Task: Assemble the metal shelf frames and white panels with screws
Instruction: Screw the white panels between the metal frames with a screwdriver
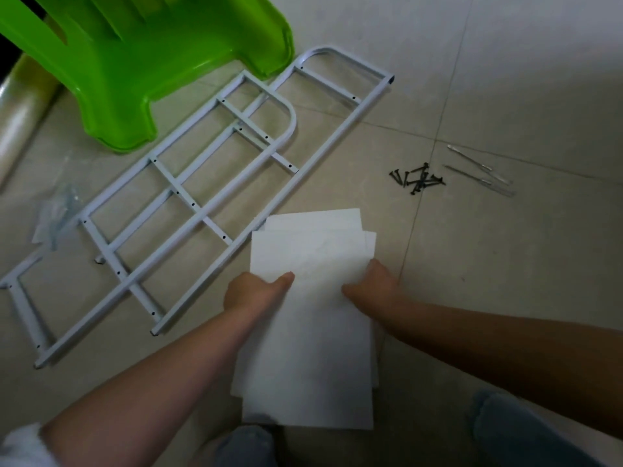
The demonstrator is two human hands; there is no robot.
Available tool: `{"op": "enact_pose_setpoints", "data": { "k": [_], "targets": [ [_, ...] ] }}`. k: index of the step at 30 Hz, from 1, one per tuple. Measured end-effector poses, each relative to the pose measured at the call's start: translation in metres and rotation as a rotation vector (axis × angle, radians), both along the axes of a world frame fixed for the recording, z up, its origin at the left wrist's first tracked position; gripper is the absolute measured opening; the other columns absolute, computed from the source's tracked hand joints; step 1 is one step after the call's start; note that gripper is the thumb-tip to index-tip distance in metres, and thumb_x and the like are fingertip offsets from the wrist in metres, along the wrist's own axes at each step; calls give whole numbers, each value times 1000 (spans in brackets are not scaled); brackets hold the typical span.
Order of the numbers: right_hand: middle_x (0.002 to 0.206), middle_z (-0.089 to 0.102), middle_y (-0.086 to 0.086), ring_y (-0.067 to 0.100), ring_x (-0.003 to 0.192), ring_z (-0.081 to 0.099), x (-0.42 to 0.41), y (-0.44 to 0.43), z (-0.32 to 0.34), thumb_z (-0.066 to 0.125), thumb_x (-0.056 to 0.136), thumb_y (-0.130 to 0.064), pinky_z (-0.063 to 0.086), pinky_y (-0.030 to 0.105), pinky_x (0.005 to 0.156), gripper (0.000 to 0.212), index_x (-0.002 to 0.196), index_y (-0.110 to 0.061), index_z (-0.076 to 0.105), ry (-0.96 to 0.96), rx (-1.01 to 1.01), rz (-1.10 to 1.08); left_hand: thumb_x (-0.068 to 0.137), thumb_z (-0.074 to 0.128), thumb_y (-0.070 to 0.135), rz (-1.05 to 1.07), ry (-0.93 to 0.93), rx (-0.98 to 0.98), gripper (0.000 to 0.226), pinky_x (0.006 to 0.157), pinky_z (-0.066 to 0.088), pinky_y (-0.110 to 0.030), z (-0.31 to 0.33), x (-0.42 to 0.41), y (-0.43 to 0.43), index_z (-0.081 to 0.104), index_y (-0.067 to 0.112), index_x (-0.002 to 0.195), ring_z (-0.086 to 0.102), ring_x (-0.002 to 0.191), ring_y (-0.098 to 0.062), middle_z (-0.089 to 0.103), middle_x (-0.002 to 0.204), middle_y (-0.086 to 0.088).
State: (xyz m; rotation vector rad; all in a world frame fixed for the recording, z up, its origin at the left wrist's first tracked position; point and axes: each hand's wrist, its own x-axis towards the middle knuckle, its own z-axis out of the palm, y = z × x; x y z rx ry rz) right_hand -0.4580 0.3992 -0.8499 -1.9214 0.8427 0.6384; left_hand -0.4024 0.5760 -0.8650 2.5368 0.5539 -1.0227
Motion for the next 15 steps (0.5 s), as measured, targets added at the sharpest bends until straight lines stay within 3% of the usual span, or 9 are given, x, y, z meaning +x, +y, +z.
{"op": "enact_pose_setpoints", "data": {
  "k": [3,7,9,11,13,15],
  "targets": [
    [103,55,9,22,87,54,2,-9,-4,61,80,-8,45,24,62,39,116,1,49,20,80,-175,74,67,53,85,-17,-64,56,67,45,-27,2,-4,-4,65,2,97,65,90,-29,67,99,-11],
    [105,62,18,31,90,61,4,-26,-8,70,77,-10,53,38,77,38,110,4,57,59,243,-425,65,78,45,263,-8,-223,58,76,53,-32,-7,-12,-5,64,4,104,66,87,-28,68,102,-11],
    [97,63,19,32,82,62,4,-34,-6,72,76,-7,54,38,72,32,101,7,60,70,346,-534,62,82,39,322,-10,-288,54,80,55,-38,-9,-18,-10,66,5,100,67,83,-27,70,98,-12],
    [85,63,16,27,69,61,5,-44,2,72,75,-5,53,29,58,17,86,4,62,50,388,-596,58,86,30,390,-15,-381,48,80,55,-39,-5,-20,-17,68,4,94,68,79,-27,71,93,-14],
    [82,64,12,21,66,61,6,-57,9,72,76,-8,52,23,49,14,83,0,63,-36,405,-595,39,90,38,406,-70,-493,63,80,55,-45,2,-17,-28,69,7,89,69,78,-27,71,90,-14],
    [96,67,12,23,80,65,7,-67,19,74,75,-20,55,26,62,31,100,-4,63,-157,354,-504,22,86,59,359,-190,-559,88,80,55,-50,5,-12,-39,67,11,94,68,84,-28,70,95,-12]
  ]
}}
